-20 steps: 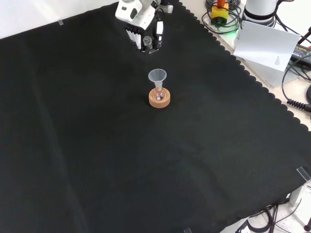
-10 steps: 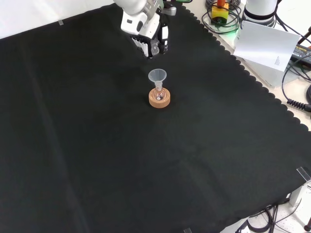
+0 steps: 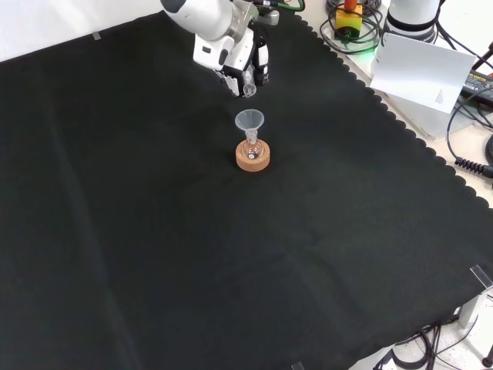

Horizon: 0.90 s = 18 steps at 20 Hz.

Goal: Pour the water from the graduated cylinder into the round-bottom flask.

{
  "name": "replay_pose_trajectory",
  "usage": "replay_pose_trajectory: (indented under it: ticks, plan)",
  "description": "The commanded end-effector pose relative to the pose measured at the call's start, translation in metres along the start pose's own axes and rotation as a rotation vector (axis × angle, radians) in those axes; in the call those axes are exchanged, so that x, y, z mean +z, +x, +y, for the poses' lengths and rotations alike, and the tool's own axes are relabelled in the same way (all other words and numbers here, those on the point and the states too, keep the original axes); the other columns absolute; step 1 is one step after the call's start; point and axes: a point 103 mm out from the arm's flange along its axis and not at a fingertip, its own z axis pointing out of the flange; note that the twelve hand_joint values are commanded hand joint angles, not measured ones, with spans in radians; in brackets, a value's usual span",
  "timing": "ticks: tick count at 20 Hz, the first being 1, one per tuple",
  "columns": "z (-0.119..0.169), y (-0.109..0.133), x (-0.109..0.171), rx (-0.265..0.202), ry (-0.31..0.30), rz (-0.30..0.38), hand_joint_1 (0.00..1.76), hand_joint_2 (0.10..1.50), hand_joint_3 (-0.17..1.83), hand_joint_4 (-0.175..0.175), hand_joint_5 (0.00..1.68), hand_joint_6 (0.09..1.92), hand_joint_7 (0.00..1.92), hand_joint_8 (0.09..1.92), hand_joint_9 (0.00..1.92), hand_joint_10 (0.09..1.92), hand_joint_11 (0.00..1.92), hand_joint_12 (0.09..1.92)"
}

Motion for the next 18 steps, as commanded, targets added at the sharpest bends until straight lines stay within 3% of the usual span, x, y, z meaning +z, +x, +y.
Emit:
replay_pose_trajectory:
  ticks: [1, 3, 5, 18]
  plan:
    - [-0.002, -0.0025, -0.0023, 0.026, 0.08, -0.014, 1.2, 1.08, 0.01, -0.169, 1.04, 0.91, 1.17, 0.63, 1.52, 0.09, 1.35, 0.71]
    - [-0.0012, -0.0022, -0.0024, 0.021, 0.104, -0.007, 1.18, 1.08, 0.01, -0.166, 1.04, 0.91, 1.27, 0.4, 1.52, 0.09, 1.36, 0.7]
    - [-0.0007, -0.0037, -0.0024, 0.009, 0.127, 0.036, 1.17, 1.08, 0.01, -0.166, 1.05, 0.91, 1.31, 0.3, 1.53, 0.09, 1.36, 0.7]
    - [0.0021, 0.0043, -0.0033, 0.01, 0.249, -0.006, 1.17, 1.08, 0.01, -0.171, 1.05, 0.9, 1.35, 0.26, 1.54, 0.09, 1.37, 0.7]
